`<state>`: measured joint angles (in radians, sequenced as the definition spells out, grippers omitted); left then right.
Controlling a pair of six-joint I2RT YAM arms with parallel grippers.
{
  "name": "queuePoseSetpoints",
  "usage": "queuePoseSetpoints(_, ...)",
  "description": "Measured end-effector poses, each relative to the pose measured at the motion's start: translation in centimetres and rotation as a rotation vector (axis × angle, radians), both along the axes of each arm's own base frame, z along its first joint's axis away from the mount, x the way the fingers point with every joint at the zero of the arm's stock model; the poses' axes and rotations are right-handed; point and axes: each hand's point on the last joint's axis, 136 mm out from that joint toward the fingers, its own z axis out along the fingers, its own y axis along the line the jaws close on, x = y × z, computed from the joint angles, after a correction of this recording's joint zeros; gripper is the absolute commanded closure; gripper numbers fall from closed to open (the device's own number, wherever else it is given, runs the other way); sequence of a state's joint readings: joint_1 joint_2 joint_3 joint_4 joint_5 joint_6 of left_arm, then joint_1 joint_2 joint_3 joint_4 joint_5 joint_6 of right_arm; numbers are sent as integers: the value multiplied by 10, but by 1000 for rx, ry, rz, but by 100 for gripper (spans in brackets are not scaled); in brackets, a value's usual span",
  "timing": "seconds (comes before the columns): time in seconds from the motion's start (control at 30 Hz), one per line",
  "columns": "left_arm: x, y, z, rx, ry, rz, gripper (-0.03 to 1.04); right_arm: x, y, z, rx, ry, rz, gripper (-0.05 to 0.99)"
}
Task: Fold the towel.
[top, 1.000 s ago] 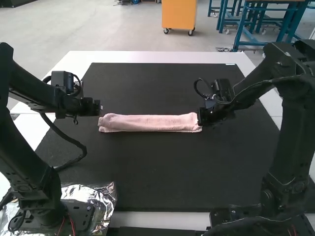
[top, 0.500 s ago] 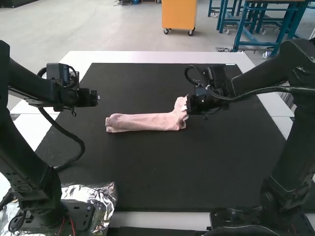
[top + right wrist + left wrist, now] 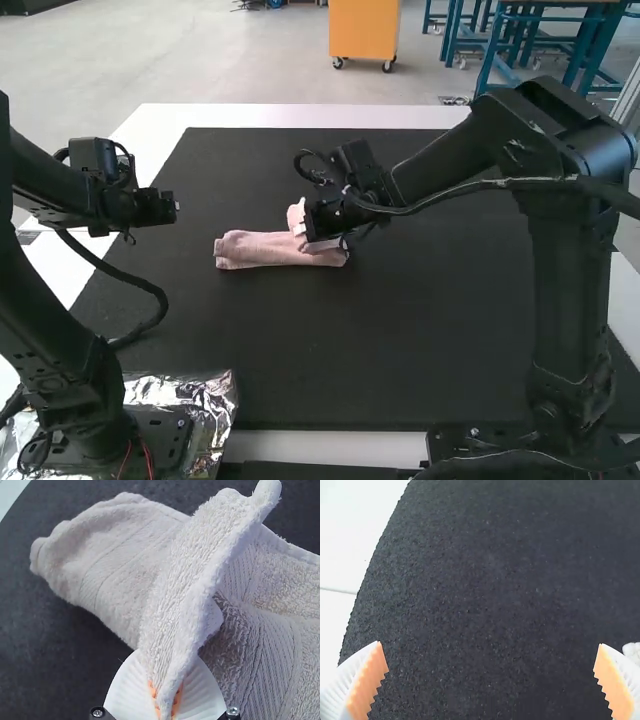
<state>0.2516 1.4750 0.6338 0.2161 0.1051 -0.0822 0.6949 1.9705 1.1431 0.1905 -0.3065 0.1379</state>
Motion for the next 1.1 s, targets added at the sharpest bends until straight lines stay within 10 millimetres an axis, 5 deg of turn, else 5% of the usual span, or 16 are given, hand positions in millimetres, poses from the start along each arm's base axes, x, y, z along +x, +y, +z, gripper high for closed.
queuePoseSetpoints(0.3, -14, -5, 0, 8, -24, -6, 4, 2, 61, 4, 33, -32, 75, 96)
queuePoseSetpoints(0.77, -25, -10, -14, 3, -2, -11, 4, -8, 113, -24, 16, 9, 130, 93)
queuePoseSetpoints(0.97, -30, -11, -20, 1, 5, -11, 4, -10, 136, -16, 23, -6, 154, 14)
queuePoseSetpoints(1.1, -32, -12, -23, 0, 11, -11, 4, -10, 143, -4, 9, -22, 170, 3)
